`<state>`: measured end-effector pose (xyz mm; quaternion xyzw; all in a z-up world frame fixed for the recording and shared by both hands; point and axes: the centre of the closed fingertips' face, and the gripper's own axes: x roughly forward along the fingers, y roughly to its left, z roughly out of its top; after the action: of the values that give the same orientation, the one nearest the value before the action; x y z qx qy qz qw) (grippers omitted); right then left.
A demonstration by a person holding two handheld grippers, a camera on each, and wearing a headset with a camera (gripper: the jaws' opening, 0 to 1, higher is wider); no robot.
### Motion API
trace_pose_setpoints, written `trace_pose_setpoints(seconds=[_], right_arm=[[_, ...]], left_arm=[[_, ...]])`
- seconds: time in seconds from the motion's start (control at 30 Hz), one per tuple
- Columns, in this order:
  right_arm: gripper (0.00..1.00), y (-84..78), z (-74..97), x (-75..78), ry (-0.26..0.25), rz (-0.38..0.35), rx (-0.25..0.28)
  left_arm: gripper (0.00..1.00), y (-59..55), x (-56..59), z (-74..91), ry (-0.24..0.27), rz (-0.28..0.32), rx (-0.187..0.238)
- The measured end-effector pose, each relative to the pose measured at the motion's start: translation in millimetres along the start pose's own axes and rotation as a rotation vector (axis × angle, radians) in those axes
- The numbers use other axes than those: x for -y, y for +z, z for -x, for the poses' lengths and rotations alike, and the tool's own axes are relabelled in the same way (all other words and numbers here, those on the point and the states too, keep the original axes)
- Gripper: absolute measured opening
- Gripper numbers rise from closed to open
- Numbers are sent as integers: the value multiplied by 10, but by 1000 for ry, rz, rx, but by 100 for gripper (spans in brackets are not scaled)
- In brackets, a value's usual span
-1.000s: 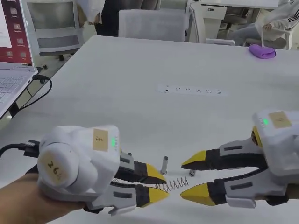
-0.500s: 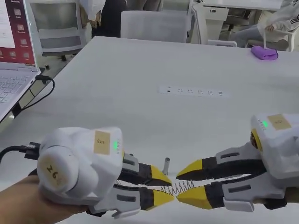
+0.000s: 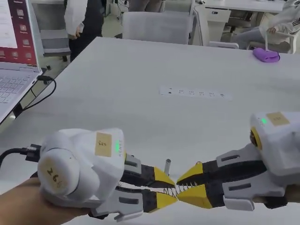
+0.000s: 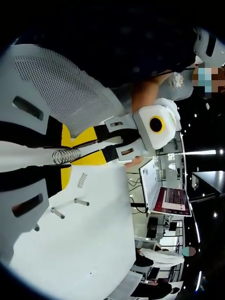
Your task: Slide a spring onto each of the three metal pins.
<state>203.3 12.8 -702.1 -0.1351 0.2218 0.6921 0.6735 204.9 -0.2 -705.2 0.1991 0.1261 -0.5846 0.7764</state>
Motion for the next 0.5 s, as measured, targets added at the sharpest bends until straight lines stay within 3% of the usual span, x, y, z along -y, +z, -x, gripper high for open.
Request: trace_pose_setpoints(seconds=[0.27, 0.5], right_arm=[[9, -13, 6, -10, 12, -46, -25], [9, -15, 9, -4, 33, -30, -100]], left_arm=[[2, 7, 6, -13, 2, 5, 8], [2, 6, -2, -36, 7, 8, 15]])
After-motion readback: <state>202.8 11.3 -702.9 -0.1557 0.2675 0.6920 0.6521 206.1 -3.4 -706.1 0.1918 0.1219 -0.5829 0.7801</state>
